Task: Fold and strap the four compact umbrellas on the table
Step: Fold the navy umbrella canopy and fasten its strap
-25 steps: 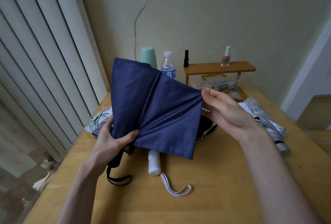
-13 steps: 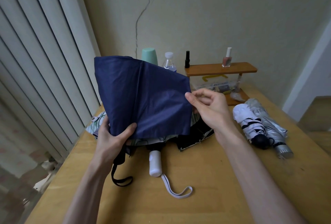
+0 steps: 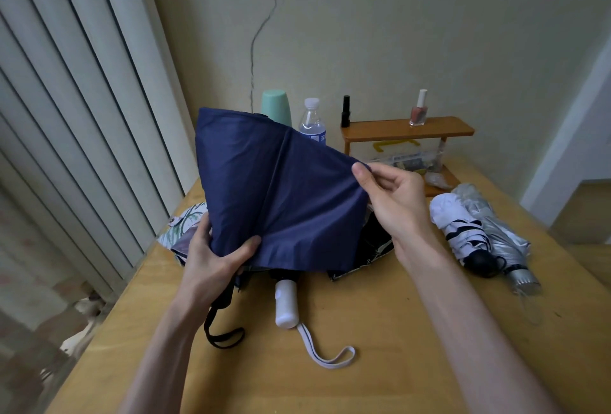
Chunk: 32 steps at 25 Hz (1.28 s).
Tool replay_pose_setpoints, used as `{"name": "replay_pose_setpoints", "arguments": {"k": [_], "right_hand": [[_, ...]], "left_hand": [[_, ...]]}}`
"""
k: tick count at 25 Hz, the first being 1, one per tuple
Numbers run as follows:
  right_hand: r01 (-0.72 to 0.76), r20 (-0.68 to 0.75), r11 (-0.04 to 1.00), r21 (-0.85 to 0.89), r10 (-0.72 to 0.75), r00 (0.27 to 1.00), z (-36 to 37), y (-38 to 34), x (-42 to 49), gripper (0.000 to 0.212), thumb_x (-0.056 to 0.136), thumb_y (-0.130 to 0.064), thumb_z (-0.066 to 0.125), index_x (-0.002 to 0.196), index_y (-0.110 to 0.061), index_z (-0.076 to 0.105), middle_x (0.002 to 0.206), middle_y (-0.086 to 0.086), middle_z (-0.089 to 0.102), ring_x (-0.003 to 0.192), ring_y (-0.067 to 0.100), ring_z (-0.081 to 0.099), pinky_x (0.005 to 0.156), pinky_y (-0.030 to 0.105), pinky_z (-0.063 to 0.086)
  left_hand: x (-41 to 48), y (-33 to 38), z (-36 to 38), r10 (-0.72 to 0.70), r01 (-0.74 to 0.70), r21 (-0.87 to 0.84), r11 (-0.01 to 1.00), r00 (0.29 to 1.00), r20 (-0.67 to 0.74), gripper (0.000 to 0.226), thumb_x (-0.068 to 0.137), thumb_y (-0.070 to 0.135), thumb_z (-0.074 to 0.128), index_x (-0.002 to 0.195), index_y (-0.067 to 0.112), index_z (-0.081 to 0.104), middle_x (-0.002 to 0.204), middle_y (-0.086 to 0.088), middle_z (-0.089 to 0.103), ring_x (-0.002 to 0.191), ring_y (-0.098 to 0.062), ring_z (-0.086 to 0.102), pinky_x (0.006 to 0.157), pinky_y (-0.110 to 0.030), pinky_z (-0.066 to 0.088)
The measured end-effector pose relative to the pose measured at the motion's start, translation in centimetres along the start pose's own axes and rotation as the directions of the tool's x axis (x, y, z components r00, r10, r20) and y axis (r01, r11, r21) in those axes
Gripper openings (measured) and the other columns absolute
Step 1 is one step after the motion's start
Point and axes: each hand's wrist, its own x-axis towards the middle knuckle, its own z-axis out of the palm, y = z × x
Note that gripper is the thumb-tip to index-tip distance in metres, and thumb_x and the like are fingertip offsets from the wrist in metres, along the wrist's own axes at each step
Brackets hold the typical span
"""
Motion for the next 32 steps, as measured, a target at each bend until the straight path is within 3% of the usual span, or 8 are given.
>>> {"name": "replay_pose_setpoints", "arguments": {"k": [5, 8, 11, 14, 17, 21, 28, 32], "right_hand": [[0.126, -0.126, 0.991, -0.038, -0.130, 0.983, -0.1, 0.1, 0.1, 0.013, 0.103, -0.024, 0.068, 0.097, -0.021, 0.078, 0.086, -0.004, 0.079, 0.082, 0.010, 0.074, 0.074, 0.022, 0.056], [-0.011, -0.169, 0.999, 0.037, 0.017, 0.985, -0.4, -0.5, 0.3, 0.032, 0.109, -0.039, 0.055, 0.105, -0.015, 0.076, 0.086, 0.004, 0.078, 0.077, 0.017, 0.071, 0.071, 0.027, 0.056], [-0.091, -0.045, 0.996, 0.013, 0.092, 0.995, -0.3, -0.7, 0.4, 0.031, 0.109, -0.047, 0.051, 0.118, -0.025, 0.071, 0.105, -0.001, 0.079, 0.097, 0.013, 0.076, 0.085, 0.033, 0.060], [0.082, 0.171, 0.994, -0.068, -0.069, 0.983, -0.3, -0.9, 0.2, 0.018, 0.103, -0.025, 0.066, 0.121, -0.023, 0.070, 0.114, -0.006, 0.076, 0.109, 0.010, 0.072, 0.092, 0.028, 0.059], [0.217, 0.298, 0.930, -0.297, -0.126, 0.946, -1.3, -0.8, 0.4, 0.005, 0.098, -0.018, 0.073, 0.103, -0.017, 0.076, 0.099, -0.008, 0.077, 0.099, 0.010, 0.072, 0.087, 0.034, 0.060], [0.110, 0.260, 0.870, -0.480, 0.022, 0.965, -3.2, -1.5, 0.8, 0.022, 0.084, -0.039, 0.085, 0.087, -0.018, 0.080, 0.084, -0.004, 0.080, 0.083, 0.013, 0.077, 0.082, 0.036, 0.063], [-0.053, 0.024, 0.993, -0.104, 0.056, 0.998, -2.5, -1.7, 0.5, 0.024, 0.079, -0.002, 0.088, 0.080, -0.016, 0.069, 0.084, -0.002, 0.079, 0.079, 0.006, 0.074, 0.074, 0.017, 0.055], [-0.173, 0.038, 0.981, 0.091, 0.170, 0.985, -1.6, -1.0, 0.3, 0.021, 0.093, -0.020, 0.080, 0.112, -0.021, 0.071, 0.105, 0.000, 0.080, 0.096, 0.012, 0.074, 0.080, 0.026, 0.056]], "left_hand": [[0.0, 0.0, 0.0, 0.006, -0.006, -0.009, 1.000, 1.000, -0.001, 0.076, 0.069, 0.034, 0.086, 0.138, 0.024, 0.055, 0.120, 0.011, 0.068, 0.098, -0.010, 0.073, 0.074, -0.026, 0.061], [0.0, -0.2, 0.1, -0.004, 0.003, -0.013, 1.000, 1.000, -0.031, 0.058, 0.080, 0.021, 0.086, 0.130, 0.022, 0.058, 0.100, 0.010, 0.075, 0.071, -0.007, 0.073, 0.059, -0.021, 0.059], [0.0, -0.3, 0.1, -0.007, 0.007, -0.008, 1.000, 0.999, -0.036, 0.051, 0.085, 0.012, 0.084, 0.126, 0.028, 0.057, 0.094, 0.018, 0.075, 0.073, 0.003, 0.071, 0.063, -0.019, 0.060], [0.0, 0.0, -0.4, 0.018, -0.018, 0.028, 0.999, 1.000, -0.004, 0.063, 0.082, 0.017, 0.085, 0.135, 0.029, 0.053, 0.117, 0.016, 0.067, 0.096, 0.005, 0.071, 0.076, -0.019, 0.061], [-0.1, 0.2, -0.8, 0.053, -0.056, 0.077, 0.995, 0.998, 0.040, 0.061, 0.081, 0.012, 0.086, 0.126, 0.039, 0.055, 0.120, 0.018, 0.066, 0.101, 0.007, 0.069, 0.079, -0.016, 0.058], [-0.2, 0.2, -0.9, 0.058, -0.062, 0.079, 0.995, 0.997, 0.053, 0.064, 0.074, 0.022, 0.088, 0.123, 0.046, 0.054, 0.121, 0.021, 0.066, 0.106, 0.004, 0.068, 0.083, -0.020, 0.059], [-0.2, 0.1, -0.7, 0.025, -0.028, 0.058, 0.998, 0.999, 0.045, 0.066, 0.069, 0.033, 0.091, 0.124, 0.042, 0.055, 0.117, 0.023, 0.068, 0.103, 0.004, 0.069, 0.081, -0.025, 0.061], [-0.1, -0.2, -0.5, 0.010, -0.011, 0.072, 0.997, 1.000, 0.025, 0.071, 0.071, 0.035, 0.090, 0.132, 0.030, 0.055, 0.114, 0.021, 0.069, 0.102, -0.003, 0.070, 0.078, -0.029, 0.061]]}}
